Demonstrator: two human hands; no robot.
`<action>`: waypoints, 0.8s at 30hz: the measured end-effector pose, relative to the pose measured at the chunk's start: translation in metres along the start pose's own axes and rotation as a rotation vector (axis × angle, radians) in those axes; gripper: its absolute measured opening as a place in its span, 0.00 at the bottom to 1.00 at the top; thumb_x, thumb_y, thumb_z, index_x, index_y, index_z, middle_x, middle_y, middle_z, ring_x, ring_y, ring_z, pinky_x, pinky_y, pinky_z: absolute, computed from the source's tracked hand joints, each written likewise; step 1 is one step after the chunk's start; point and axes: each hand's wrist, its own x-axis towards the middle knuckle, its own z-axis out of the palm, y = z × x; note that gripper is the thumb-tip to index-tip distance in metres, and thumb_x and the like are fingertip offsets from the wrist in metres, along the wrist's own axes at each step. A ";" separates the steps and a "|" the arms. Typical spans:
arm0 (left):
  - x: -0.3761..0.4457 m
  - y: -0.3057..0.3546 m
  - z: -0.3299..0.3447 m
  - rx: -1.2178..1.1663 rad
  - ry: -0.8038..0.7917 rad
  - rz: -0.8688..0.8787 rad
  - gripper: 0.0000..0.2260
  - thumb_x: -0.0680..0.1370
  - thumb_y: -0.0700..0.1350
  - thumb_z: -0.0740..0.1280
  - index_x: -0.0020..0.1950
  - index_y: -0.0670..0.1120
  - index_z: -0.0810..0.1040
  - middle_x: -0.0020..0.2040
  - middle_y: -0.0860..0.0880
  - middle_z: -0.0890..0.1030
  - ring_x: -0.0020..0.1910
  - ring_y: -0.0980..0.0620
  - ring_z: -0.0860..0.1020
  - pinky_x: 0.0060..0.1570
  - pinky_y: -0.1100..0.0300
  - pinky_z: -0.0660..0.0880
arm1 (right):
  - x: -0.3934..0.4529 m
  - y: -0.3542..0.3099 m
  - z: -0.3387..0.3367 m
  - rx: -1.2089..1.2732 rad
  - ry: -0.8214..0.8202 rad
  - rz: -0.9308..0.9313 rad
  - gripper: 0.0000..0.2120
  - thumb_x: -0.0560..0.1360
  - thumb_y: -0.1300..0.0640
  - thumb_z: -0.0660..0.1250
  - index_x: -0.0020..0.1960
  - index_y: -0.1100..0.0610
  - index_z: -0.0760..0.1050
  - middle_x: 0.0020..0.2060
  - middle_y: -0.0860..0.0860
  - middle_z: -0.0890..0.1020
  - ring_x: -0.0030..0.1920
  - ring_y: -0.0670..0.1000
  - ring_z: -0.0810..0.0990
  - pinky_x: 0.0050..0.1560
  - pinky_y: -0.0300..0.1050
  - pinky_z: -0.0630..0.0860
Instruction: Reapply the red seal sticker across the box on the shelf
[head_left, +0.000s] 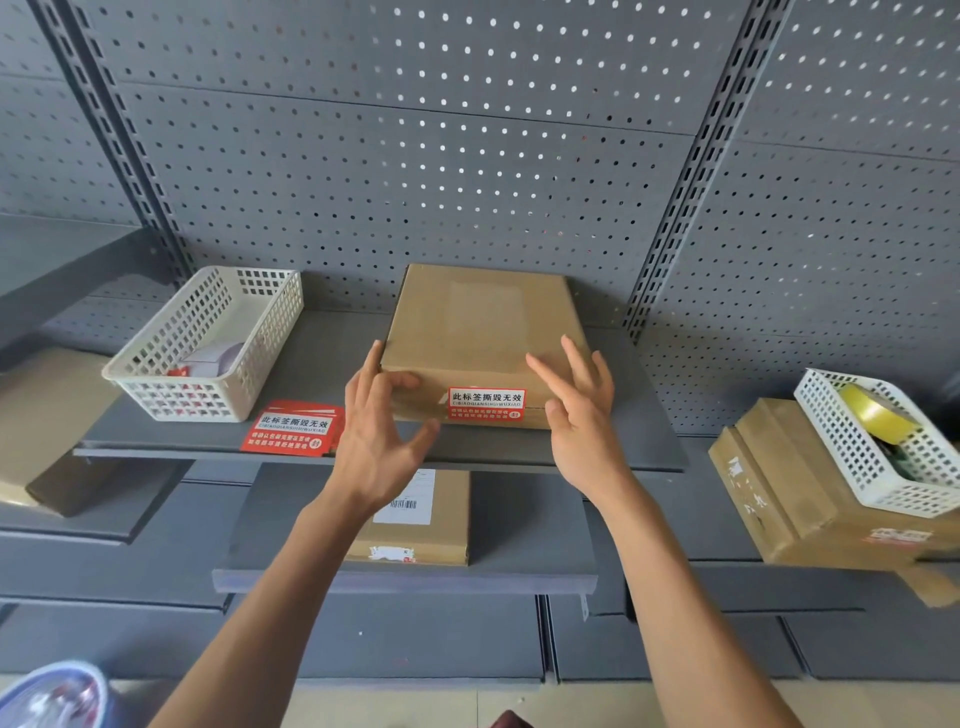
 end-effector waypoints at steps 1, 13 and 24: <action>-0.001 -0.001 0.000 -0.002 -0.006 -0.002 0.21 0.72 0.55 0.70 0.62 0.49 0.72 0.83 0.49 0.55 0.78 0.46 0.60 0.66 0.55 0.63 | -0.001 0.000 0.001 -0.001 -0.002 0.003 0.31 0.79 0.73 0.54 0.74 0.47 0.69 0.81 0.48 0.52 0.80 0.57 0.42 0.68 0.24 0.34; -0.005 -0.005 0.002 0.005 -0.037 -0.012 0.20 0.73 0.53 0.69 0.62 0.49 0.71 0.83 0.49 0.54 0.78 0.46 0.59 0.67 0.53 0.64 | -0.007 0.002 0.003 -0.006 -0.015 -0.013 0.40 0.73 0.80 0.52 0.75 0.46 0.67 0.79 0.42 0.51 0.80 0.55 0.41 0.62 0.17 0.43; 0.011 -0.002 -0.016 -0.106 -0.010 -0.116 0.07 0.74 0.58 0.67 0.48 0.58 0.80 0.77 0.54 0.67 0.73 0.48 0.68 0.68 0.46 0.70 | -0.003 0.002 -0.031 0.094 -0.219 0.056 0.27 0.81 0.61 0.63 0.77 0.44 0.64 0.79 0.38 0.56 0.80 0.43 0.43 0.77 0.46 0.46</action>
